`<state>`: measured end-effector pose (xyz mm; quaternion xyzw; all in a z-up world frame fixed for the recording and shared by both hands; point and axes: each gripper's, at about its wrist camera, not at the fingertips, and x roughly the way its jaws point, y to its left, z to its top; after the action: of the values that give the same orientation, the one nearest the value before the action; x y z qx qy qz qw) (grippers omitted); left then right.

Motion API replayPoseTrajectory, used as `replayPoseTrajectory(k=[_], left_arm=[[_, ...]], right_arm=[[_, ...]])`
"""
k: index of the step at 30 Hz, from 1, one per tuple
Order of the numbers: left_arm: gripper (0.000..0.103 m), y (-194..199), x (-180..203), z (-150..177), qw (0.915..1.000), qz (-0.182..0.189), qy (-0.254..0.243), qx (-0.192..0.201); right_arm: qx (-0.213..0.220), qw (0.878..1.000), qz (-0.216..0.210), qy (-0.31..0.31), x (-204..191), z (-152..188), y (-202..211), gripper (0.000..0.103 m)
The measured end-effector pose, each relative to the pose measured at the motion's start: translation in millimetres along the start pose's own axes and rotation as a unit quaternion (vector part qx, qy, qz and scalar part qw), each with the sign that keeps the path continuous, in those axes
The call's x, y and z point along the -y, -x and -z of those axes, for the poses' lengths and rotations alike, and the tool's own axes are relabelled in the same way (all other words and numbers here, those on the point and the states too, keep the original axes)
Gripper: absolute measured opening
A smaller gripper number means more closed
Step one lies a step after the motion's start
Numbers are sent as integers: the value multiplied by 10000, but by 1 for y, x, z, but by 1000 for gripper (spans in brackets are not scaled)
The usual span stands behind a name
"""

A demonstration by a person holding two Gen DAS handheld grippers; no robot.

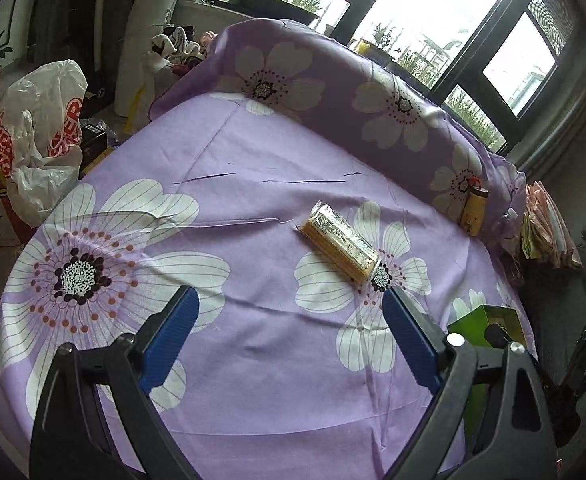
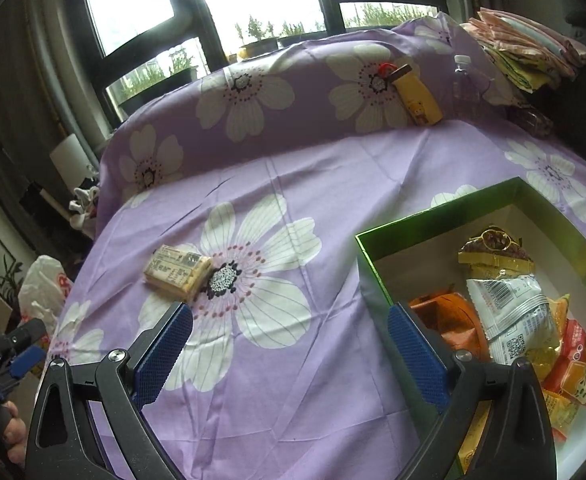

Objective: Organize snacks
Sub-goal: 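Move the right tool back over the cream cracker packet, then close the right gripper on the cream cracker packet and lift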

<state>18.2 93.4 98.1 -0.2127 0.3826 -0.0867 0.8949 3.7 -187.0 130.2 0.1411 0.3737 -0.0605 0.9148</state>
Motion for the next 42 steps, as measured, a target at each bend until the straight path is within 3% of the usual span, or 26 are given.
replayPoseTrajectory(k=[7, 11, 17, 20, 24, 29, 33, 36, 38, 42], left_arm=[[93, 0, -5, -2, 9999, -144, -17, 21], [93, -1, -7, -4, 9999, 17, 71, -80], [93, -2, -17, -6, 9994, -326, 110, -76], [93, -6, -24, -7, 9991, -309, 224, -189], [92, -9, -30, -8, 9984, -331, 368, -270], [92, -9, -32, -11, 9985, -258, 389, -293], [92, -16, -36, -12, 9977, -260, 461, -435], [92, -20, -36, -11, 9971, -250, 452, -556], [92, -22, -35, -10, 9969, -233, 423, -615], [92, -29, -33, -8, 9958, -272, 358, -798]], right_arm=[[-177, 9990, 33, 414, -28, 10, -14, 98], [-366, 9974, 30, 617, -46, 20, -29, 98], [-559, 9925, 129, 1081, -76, 19, -51, 98], [-648, 9876, 166, 1422, -94, 12, -64, 98], [-718, 9758, 143, 2060, -122, -5, -90, 98], [-975, 9490, 193, 2992, -158, -20, -135, 98], [-1112, 9341, -89, 3390, -178, -26, -160, 98], [-1364, 9316, -132, 3367, -184, -26, -179, 97], [-1547, 9295, -239, 3338, -184, -23, -187, 88], [-1390, 9353, -146, 3251, -179, -22, -181, 68]])
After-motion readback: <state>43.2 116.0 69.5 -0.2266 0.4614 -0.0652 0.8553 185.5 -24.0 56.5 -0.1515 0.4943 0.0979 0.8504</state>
